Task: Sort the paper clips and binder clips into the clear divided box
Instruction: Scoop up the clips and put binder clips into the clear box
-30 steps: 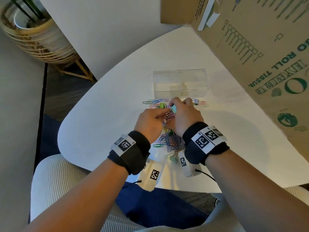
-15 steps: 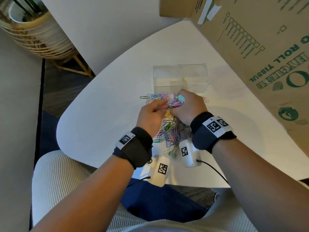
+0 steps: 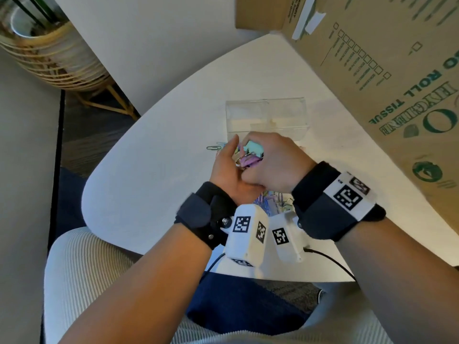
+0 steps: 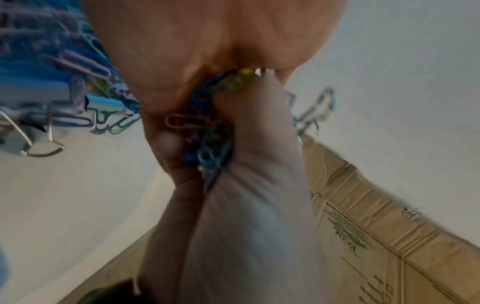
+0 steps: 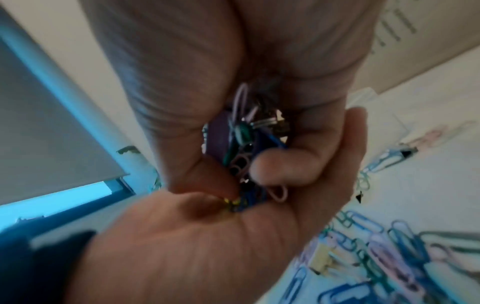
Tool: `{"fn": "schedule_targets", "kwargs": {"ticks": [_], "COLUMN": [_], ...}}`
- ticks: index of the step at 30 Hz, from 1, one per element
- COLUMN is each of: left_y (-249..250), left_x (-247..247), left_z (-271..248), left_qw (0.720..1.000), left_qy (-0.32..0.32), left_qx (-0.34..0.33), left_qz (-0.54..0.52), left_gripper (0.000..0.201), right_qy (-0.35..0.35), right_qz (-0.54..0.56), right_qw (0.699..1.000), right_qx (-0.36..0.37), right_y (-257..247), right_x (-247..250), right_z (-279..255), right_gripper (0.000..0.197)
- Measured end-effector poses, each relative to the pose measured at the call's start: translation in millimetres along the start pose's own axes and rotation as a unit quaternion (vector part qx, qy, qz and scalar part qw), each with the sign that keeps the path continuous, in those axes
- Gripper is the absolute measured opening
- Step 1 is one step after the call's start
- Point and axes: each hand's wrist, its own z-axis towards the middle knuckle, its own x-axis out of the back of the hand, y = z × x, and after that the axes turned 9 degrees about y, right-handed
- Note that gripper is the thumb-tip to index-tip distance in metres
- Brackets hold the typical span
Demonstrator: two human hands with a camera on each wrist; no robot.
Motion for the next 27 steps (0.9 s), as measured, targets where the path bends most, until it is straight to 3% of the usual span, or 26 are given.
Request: {"fn": "schedule_targets", "kwargs": {"ticks": [5, 9, 12, 14, 17, 25, 27], "left_y": [-4, -5, -1, 0, 3, 5, 7], "left_x": [1, -2, -1, 3, 3, 4, 2], "left_z": [-1, 4, 8, 12, 11, 16, 16], "left_qw": [0.987, 0.988, 0.971, 0.971, 0.977, 0.962, 0.962], "left_qy": [-0.079, -0.089, -0.066, -0.065, -0.047, -0.080, -0.058], "left_qx": [0.020, 0.005, 0.058, 0.064, 0.069, 0.056, 0.043], "left_qz": [-0.138, -0.129, -0.222, -0.220, -0.194, -0.254, -0.265], "left_gripper": [0.036, 0.015, 0.031, 0.041, 0.031, 0.035, 0.042], "right_qy": [-0.012, -0.004, 0.005, 0.011, 0.025, 0.061, 0.074], "right_qz": [-0.095, -0.107, -0.067, -0.035, -0.022, 0.056, 0.054], "right_qw": [0.995, 0.993, 0.997, 0.999, 0.999, 0.996, 0.995], "right_qx": [0.023, 0.039, 0.037, 0.035, 0.036, 0.035, 0.046], "right_y": [-1, -3, -1, 1, 5, 9, 8], "right_x": [-9, -8, -4, 0, 5, 20, 25], "right_z": [1, 0, 0, 0, -2, -2, -1], "right_gripper": [0.040, 0.051, 0.061, 0.065, 0.071, 0.062, 0.053]}}
